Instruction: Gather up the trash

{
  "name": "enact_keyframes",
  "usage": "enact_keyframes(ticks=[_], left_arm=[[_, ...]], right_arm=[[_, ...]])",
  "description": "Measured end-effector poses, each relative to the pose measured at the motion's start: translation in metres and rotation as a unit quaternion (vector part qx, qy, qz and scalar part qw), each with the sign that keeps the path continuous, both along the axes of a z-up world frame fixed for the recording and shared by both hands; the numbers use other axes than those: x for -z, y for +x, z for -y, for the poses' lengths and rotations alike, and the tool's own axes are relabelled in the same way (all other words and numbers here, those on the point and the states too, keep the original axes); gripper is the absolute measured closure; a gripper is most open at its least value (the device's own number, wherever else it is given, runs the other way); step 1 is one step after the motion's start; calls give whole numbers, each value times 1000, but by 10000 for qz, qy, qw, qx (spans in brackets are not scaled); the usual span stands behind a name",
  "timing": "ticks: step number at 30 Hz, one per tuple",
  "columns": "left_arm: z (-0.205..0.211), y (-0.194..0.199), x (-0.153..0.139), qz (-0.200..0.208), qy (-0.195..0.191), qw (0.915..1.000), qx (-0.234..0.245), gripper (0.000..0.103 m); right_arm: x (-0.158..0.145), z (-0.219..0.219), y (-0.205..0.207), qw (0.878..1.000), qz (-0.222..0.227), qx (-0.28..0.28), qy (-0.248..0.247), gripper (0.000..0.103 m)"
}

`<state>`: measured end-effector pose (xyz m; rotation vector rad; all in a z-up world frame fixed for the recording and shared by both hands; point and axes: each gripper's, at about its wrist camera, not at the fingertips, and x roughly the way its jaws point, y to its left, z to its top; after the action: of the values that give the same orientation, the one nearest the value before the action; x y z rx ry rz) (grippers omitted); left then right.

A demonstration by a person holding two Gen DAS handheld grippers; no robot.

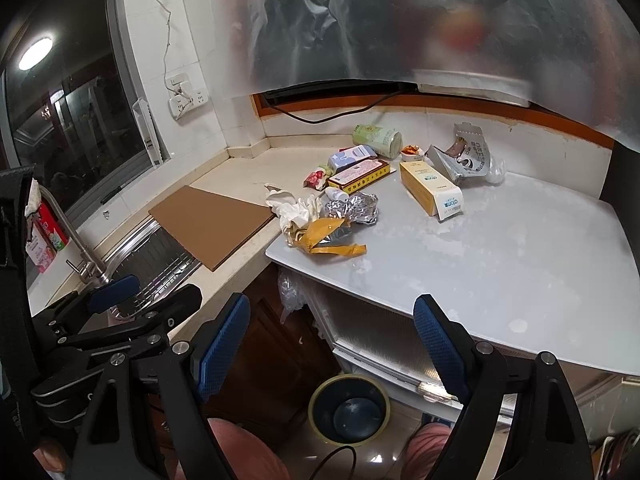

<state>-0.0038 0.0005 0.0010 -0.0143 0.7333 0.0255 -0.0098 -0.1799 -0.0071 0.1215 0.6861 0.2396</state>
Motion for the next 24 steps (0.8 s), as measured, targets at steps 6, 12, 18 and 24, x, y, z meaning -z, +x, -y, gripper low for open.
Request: enact_keyframes(ticks=[6, 12, 18, 24], left_arm=[[1, 8, 5, -85, 3, 10000, 5, 22], [3, 19, 10, -144, -11, 9999, 14, 22], [6, 45, 16, -295, 4, 9995, 62, 22], [5, 75, 20, -315, 149, 9994, 35, 22]], right_arm=[[6, 1, 8, 10000, -85, 1, 18, 17], [13, 3, 20, 9999, -144, 15, 51, 17], [20, 4, 40, 9998, -181, 21, 11, 17], [27, 6, 72, 9997, -212, 51, -55, 20]])
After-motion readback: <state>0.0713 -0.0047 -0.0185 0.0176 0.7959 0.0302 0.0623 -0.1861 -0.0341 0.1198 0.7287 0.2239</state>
